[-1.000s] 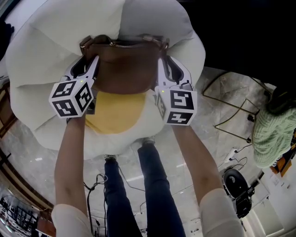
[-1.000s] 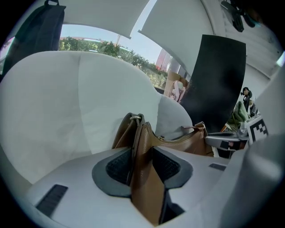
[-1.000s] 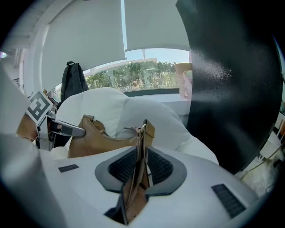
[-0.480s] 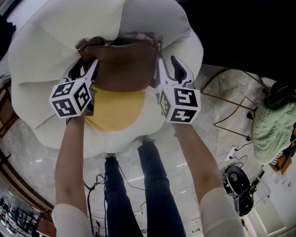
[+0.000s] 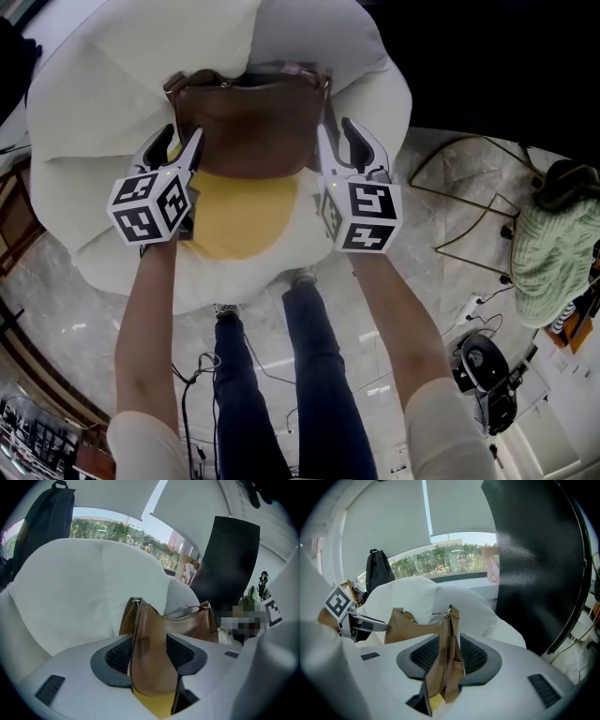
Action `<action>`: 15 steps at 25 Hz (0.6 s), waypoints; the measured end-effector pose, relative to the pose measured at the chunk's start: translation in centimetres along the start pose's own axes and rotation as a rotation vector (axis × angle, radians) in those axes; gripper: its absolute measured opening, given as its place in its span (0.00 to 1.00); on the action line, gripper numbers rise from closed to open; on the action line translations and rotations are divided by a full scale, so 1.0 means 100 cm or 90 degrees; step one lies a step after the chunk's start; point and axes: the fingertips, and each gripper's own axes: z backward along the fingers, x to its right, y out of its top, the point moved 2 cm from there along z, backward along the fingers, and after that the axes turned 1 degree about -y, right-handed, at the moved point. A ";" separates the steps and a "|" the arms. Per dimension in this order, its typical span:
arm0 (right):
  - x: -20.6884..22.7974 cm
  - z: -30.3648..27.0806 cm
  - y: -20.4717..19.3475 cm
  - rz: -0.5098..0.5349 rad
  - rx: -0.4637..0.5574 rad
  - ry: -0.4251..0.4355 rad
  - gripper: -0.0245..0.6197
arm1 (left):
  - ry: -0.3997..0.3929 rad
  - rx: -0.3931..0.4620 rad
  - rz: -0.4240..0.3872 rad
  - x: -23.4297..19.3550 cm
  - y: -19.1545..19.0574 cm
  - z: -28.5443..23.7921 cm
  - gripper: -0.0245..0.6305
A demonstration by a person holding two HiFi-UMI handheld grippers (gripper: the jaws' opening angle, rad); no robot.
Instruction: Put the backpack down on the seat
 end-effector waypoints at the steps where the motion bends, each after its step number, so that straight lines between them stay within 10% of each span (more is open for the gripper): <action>1: -0.002 0.003 0.001 0.001 0.002 0.000 0.24 | 0.000 0.002 -0.004 0.002 0.001 0.004 0.38; 15: -0.043 0.051 0.029 0.036 0.019 0.032 0.11 | -0.062 0.036 -0.033 0.051 0.020 0.063 0.12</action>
